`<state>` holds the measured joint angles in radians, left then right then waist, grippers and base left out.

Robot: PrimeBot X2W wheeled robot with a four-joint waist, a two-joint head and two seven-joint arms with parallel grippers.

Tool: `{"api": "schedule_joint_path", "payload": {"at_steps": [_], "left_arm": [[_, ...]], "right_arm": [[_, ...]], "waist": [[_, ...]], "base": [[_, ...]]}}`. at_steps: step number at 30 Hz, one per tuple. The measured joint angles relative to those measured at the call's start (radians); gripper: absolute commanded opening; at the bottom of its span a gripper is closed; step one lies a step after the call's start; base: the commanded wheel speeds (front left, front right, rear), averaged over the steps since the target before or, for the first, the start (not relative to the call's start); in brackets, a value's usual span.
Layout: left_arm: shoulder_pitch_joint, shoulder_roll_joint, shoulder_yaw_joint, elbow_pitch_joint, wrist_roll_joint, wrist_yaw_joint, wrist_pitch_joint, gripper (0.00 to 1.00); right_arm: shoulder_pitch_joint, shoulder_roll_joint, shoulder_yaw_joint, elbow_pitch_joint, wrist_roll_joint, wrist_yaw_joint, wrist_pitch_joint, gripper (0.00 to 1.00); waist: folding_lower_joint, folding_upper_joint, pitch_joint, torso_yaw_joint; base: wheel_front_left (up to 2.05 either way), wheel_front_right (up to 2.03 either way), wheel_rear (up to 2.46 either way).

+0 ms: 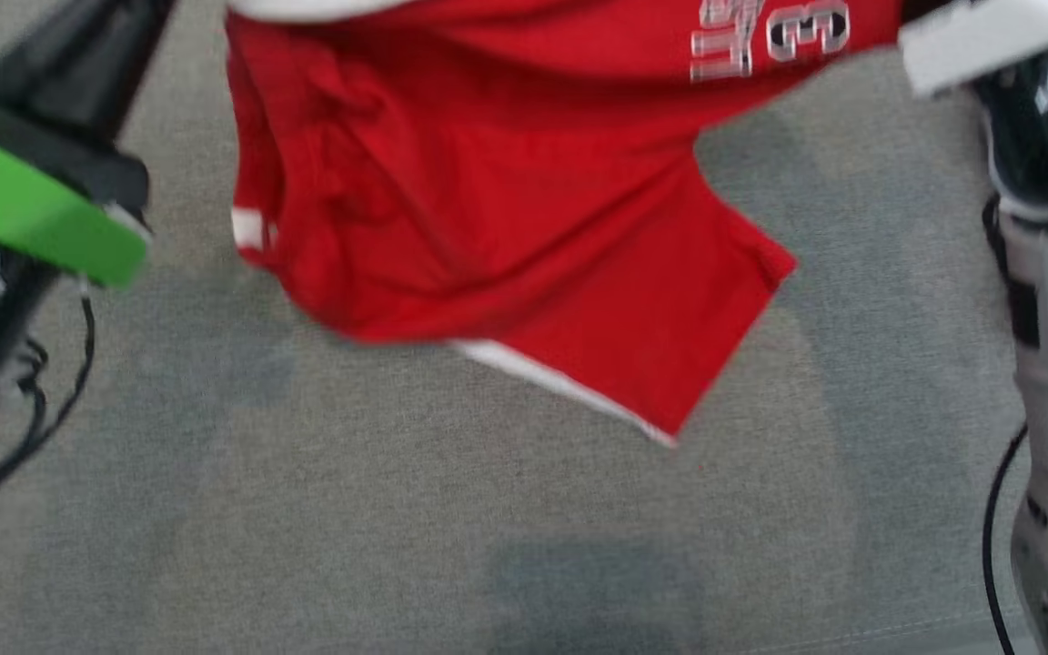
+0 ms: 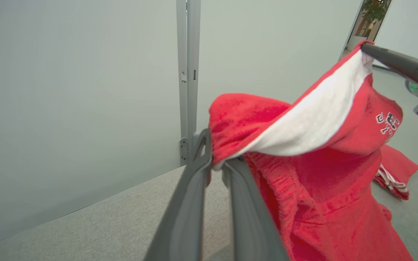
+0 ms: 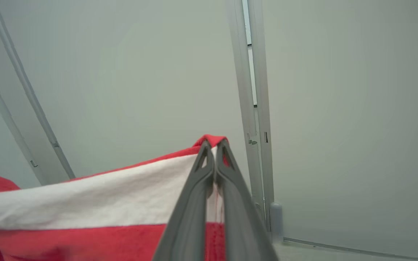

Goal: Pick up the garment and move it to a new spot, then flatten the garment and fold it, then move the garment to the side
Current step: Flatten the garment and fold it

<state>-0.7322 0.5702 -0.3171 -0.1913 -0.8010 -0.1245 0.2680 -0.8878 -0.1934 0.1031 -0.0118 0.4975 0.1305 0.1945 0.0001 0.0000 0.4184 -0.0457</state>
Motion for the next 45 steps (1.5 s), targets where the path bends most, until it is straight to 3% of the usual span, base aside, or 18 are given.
{"api": "schedule_joint_path", "payload": {"at_steps": [4, 9, 14, 18, 22, 27, 30, 34, 38, 42, 45], "left_arm": [[-0.310, -0.026, -0.036, 0.198, -0.003, -0.004, 0.028, 0.00], [-0.606, -0.047, -0.110, 0.413, -0.007, -0.006, -0.026, 0.00], [-0.666, 0.004, -0.261, 0.521, -0.036, -0.007, -0.105, 0.00], [-0.564, 0.069, -0.437, 0.537, -0.076, -0.007, -0.205, 0.00], [-0.401, 0.119, -0.614, 0.504, -0.100, -0.007, -0.317, 0.00], [-0.213, 0.165, -0.776, 0.435, -0.113, -0.006, -0.446, 0.00], [-0.090, 0.174, -0.803, 0.411, -0.138, 0.000, -0.496, 0.00], [0.112, 0.173, -0.810, 0.349, -0.192, 0.078, -0.526, 0.00], [0.349, 0.179, -0.804, 0.247, -0.247, 0.201, -0.533, 0.00], [0.567, 0.206, -0.718, 0.105, -0.287, 0.330, -0.532, 0.00], [0.689, 0.209, -0.676, -0.007, -0.288, 0.372, -0.532, 0.00]], "right_arm": [[-0.311, 0.072, -0.059, 0.182, -0.081, 0.000, -0.046, 0.00], [-0.586, 0.132, -0.126, 0.379, -0.176, 0.001, -0.201, 0.00], [-0.616, 0.142, -0.085, 0.506, -0.128, 0.001, -0.291, 0.00], [-0.446, 0.146, -0.017, 0.534, -0.066, 0.000, -0.363, 0.00], [-0.212, 0.128, 0.030, 0.483, -0.007, 0.000, -0.409, 0.00], [0.136, -0.002, 0.156, 0.339, 0.021, 0.000, -0.435, 0.00], [0.349, -0.073, 0.175, 0.266, 0.025, 0.000, -0.444, 0.00], [0.601, -0.118, 0.174, 0.173, 0.002, 0.000, -0.452, 0.00], [0.856, -0.132, 0.152, 0.069, 0.006, 0.000, -0.452, 0.00], [1.054, -0.142, 0.131, -0.043, 0.005, 0.001, -0.428, 0.00], [1.175, -0.123, 0.068, -0.142, 0.001, 0.001, -0.399, 0.00]], "waist": [[0.0001, 0.0000, 0.078, 0.015], [0.0002, 0.0000, 0.168, 0.031], [0.0003, 0.0000, 0.235, 0.029], [0.0002, 0.0000, 0.256, 0.007], [0.0002, 0.0000, 0.241, -0.011], [-0.0001, 0.0000, 0.188, -0.021], [-0.0001, 0.0000, 0.142, -0.021], [-0.0001, 0.0000, 0.061, -0.015], [-0.0002, 0.0000, -0.032, -0.009], [-0.0002, 0.0000, -0.115, -0.004], [-0.0002, 0.0000, -0.165, 0.003]], "base": [[0.00, 0.00, 0.00], [0.00, 0.00, 0.00], [0.00, 0.00, 0.00], [0.00, 0.00, 0.00], [0.00, 0.00, 0.00], [0.00, 0.00, 0.00], [0.00, 0.00, 0.00], [0.00, 0.00, 0.00], [0.00, 0.00, 0.00], [0.00, 0.00, 0.00], [0.00, 0.00, 0.00]]}}
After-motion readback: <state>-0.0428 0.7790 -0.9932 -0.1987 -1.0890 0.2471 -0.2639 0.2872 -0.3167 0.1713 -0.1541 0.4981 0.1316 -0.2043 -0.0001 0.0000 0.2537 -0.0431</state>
